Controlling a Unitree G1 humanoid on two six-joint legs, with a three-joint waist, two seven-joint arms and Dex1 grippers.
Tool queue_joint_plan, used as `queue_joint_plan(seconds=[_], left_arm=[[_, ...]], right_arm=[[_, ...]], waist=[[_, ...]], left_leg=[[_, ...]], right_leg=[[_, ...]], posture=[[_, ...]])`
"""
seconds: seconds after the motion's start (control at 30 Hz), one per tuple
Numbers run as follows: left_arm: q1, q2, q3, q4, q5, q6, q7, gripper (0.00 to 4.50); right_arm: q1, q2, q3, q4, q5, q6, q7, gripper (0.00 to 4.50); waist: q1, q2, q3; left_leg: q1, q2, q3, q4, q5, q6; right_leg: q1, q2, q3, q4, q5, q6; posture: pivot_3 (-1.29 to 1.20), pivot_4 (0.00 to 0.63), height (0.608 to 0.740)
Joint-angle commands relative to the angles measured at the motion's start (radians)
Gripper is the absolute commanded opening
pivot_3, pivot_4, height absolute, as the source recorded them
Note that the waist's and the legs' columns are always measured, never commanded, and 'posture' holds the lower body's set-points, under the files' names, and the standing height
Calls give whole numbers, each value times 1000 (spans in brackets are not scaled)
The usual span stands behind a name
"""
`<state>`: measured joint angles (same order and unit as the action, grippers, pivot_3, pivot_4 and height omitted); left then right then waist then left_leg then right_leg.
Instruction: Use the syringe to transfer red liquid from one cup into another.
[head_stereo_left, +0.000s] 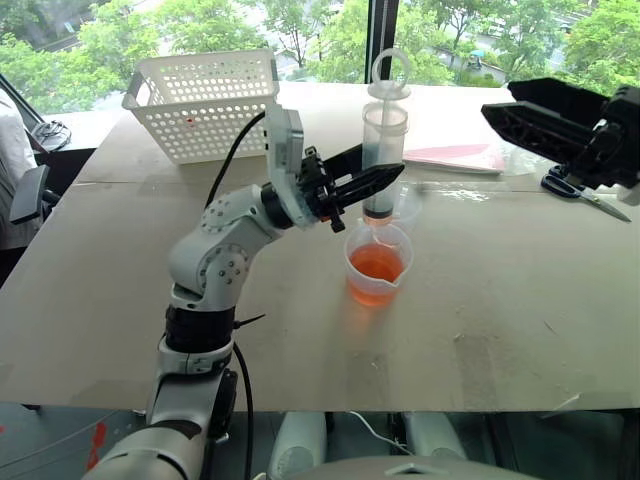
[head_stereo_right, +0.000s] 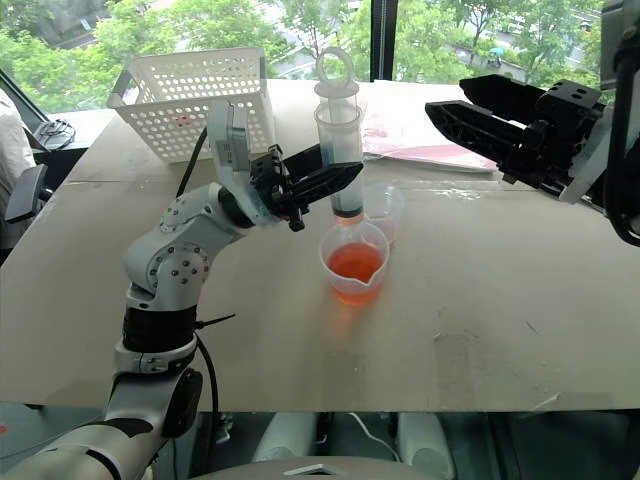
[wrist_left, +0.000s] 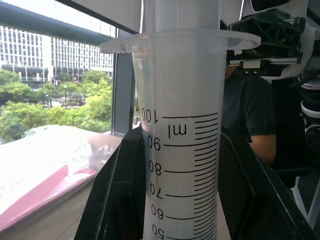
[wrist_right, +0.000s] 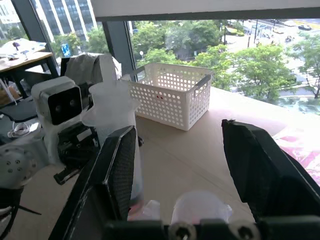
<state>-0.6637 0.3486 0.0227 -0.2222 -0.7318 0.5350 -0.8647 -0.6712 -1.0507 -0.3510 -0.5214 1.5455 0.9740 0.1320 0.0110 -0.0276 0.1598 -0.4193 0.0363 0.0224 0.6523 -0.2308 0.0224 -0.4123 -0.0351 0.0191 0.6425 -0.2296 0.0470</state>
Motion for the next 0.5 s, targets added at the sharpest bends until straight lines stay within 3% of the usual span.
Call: queue_joint_plan(seconds=[0.03,0.27,0.5], left_arm=[[-74,-13,11,39,9,-31,2,1319],[-240,-69,-20,344,177,-235,-23,1319],[-304,-153,-26,668,273,-481,-140,1319]], right_arm=[[-56,-9,17,-16,-59,-43,19,2925],[-87,50,77,5,-193,-79,-18,2925],[-165,148,187,52,-403,-89,-38,2925]], waist=[[-1,0,0],[2,0,0],[0,0,0]], left_leg=[[0,0,0,0,0,0],[0,-1,2,1,0,0],[-2,-1,6,0,0,0]], right_leg=[[0,0,0,0,0,0],[0,1,0,0,0,0],[-2,1,0,0,0,0]], posture=[[0,150,740],[0,150,740],[0,150,740]])
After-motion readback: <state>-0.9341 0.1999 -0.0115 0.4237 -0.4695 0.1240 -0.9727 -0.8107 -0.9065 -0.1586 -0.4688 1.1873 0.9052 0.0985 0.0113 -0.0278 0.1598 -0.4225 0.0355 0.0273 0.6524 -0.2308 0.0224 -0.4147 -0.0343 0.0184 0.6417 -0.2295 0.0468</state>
